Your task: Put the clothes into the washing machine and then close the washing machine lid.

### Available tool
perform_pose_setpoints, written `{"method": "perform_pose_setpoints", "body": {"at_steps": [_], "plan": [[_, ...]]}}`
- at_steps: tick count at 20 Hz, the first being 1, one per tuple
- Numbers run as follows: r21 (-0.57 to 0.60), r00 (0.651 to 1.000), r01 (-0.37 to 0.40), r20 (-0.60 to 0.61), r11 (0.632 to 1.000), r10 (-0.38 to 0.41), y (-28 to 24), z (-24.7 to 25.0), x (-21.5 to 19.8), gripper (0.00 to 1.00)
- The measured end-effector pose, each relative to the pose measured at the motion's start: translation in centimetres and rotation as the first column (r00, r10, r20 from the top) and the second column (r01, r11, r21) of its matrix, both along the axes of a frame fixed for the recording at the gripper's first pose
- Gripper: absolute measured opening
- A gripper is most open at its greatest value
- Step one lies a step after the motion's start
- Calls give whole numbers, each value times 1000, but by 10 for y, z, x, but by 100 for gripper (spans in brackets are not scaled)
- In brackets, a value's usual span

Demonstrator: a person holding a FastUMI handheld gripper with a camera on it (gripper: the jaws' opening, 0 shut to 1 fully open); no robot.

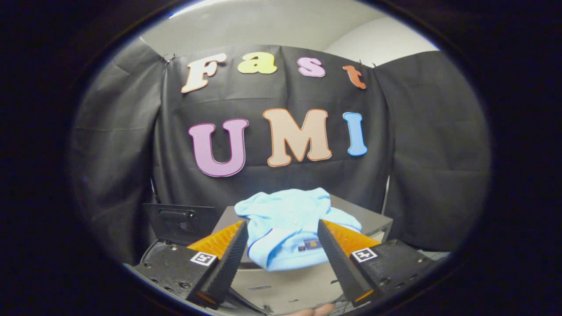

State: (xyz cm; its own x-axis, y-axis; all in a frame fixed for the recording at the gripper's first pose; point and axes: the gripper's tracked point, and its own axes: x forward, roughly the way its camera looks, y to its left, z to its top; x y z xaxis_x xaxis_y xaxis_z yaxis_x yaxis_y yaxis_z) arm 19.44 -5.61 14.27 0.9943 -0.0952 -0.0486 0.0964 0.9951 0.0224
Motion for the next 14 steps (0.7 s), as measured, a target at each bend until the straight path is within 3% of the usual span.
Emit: {"method": "perform_pose_setpoints", "body": {"at_steps": [4,10,12,14], "plan": [[57,997,62,-43,996,-60,-22,13,62,96],[211,993,76,-105,975,-54,-40,-4,142,96],[222,977,83,-212,972,-35,-41,-36,157,96],[288,964,38,-262,957,40,-29,-56,174,94]]}}
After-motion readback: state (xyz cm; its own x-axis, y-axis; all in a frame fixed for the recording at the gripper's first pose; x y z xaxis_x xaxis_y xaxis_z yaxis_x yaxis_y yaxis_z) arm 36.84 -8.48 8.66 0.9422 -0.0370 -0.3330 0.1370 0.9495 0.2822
